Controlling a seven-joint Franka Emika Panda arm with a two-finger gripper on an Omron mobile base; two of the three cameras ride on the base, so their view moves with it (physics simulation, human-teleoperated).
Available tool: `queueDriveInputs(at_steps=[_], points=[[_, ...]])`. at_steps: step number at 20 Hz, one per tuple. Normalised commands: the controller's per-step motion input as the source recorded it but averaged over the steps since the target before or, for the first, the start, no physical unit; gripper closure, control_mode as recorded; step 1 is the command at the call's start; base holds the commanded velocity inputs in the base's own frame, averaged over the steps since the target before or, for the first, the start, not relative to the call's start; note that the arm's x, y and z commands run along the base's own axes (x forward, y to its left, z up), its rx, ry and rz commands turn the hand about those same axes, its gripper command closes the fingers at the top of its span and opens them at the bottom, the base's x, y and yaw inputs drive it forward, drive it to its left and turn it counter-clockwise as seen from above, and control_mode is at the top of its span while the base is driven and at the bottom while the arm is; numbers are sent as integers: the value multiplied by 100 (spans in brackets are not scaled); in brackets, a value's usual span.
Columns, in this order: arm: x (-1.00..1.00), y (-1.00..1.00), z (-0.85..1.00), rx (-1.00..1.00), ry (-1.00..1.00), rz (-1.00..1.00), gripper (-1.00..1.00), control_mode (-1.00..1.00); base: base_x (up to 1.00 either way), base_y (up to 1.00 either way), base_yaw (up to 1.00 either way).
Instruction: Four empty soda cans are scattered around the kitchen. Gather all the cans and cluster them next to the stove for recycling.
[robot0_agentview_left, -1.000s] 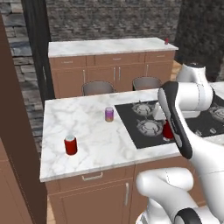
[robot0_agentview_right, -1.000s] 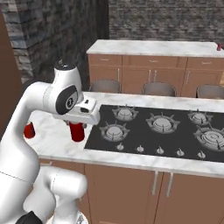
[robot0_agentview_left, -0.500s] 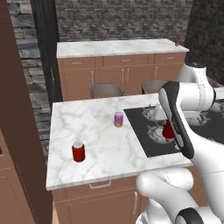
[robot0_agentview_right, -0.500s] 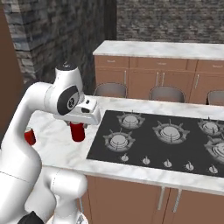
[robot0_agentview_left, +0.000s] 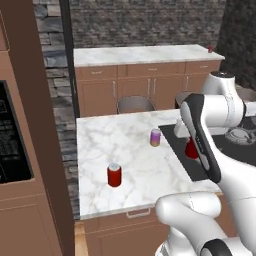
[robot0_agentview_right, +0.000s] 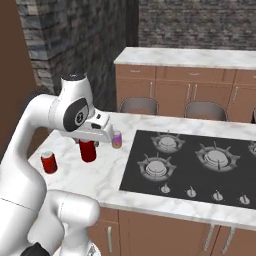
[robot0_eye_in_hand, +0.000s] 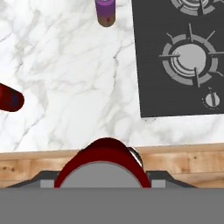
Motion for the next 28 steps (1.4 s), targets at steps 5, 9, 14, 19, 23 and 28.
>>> queueDriveInputs(at_steps=[5, 9, 14, 19, 23, 28], points=[[0, 0, 0, 0, 0, 0, 100, 100, 62, 7, 0], [0, 0, 0, 0, 0, 0, 100, 100, 23, 3, 0], [38, 0, -1, 0, 0, 0, 100, -100, 4, 0, 0], [97, 0, -15, 0, 0, 0, 100, -100, 0, 0, 0], [94, 0, -25, 0, 0, 0, 100, -100, 0, 0, 0], [73, 0, -34, 0, 0, 0, 100, -100, 0, 0, 0]])
